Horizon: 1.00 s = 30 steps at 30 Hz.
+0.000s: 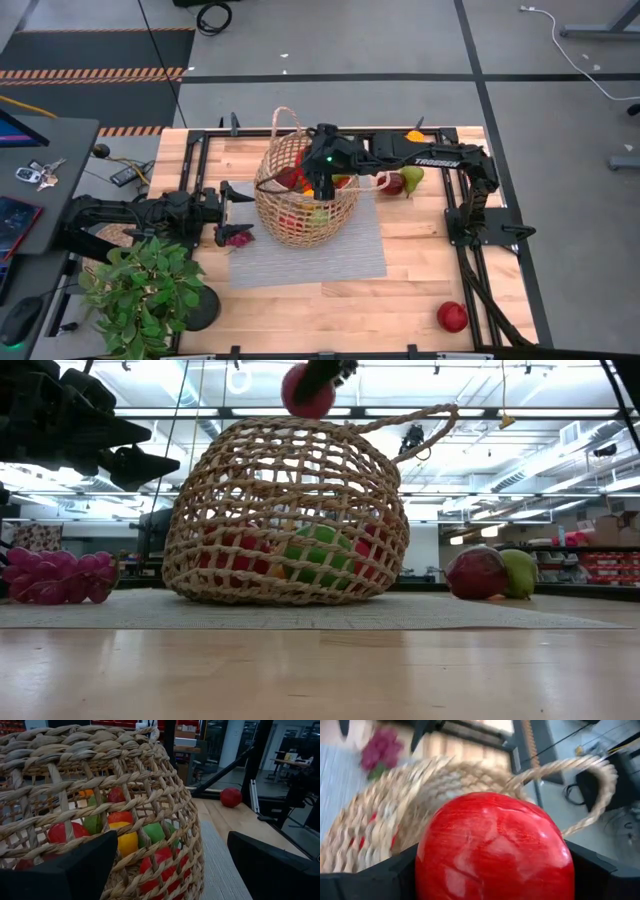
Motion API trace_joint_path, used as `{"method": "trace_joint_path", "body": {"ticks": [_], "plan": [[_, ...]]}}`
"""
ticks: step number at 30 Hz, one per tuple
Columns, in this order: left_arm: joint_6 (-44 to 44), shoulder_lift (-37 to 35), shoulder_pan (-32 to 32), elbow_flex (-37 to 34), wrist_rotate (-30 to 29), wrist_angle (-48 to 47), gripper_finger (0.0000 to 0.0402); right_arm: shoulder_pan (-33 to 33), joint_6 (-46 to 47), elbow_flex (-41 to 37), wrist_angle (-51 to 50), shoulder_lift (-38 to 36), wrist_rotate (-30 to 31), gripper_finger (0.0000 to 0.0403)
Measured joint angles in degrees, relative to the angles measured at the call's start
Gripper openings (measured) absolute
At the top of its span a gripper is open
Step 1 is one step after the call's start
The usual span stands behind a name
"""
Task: Build produce basket
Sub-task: Put the red apple into the brown basket
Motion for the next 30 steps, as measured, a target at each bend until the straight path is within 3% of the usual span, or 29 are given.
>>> {"method": "trace_joint_path", "body": {"ticks": [9,14,17,20,24,30], "plan": [[0.0,0.3,0.0,0.0,0.0,0.0,0.0386,0.1,-0.9,0.0,0.4,0.5,0.6,0.0343],[0.0,0.5,0.0,0.0,0.0,0.0,0.0386,1.6,3.9,0.6,1.2,-0.9,3.8,0.0343],[0.0,0.7,0.0,0.0,0.0,0.0,0.0386,2.3,13.9,2.6,2.9,-1.1,8.2,0.0343],[0.0,0.8,0.0,0.0,0.0,-0.2,0.0386,2.3,33.9,5.3,3.7,-1.3,11.1,0.0343],[0.0,0.8,0.0,0.0,0.0,-0.1,0.0386,0.8,56.4,7.9,3.5,-1.3,8.1,0.0343],[0.0,0.8,0.0,0.0,0.0,-0.1,0.0386,-1.8,64.9,8.2,3.1,-1.3,-0.5,0.0343]]}}
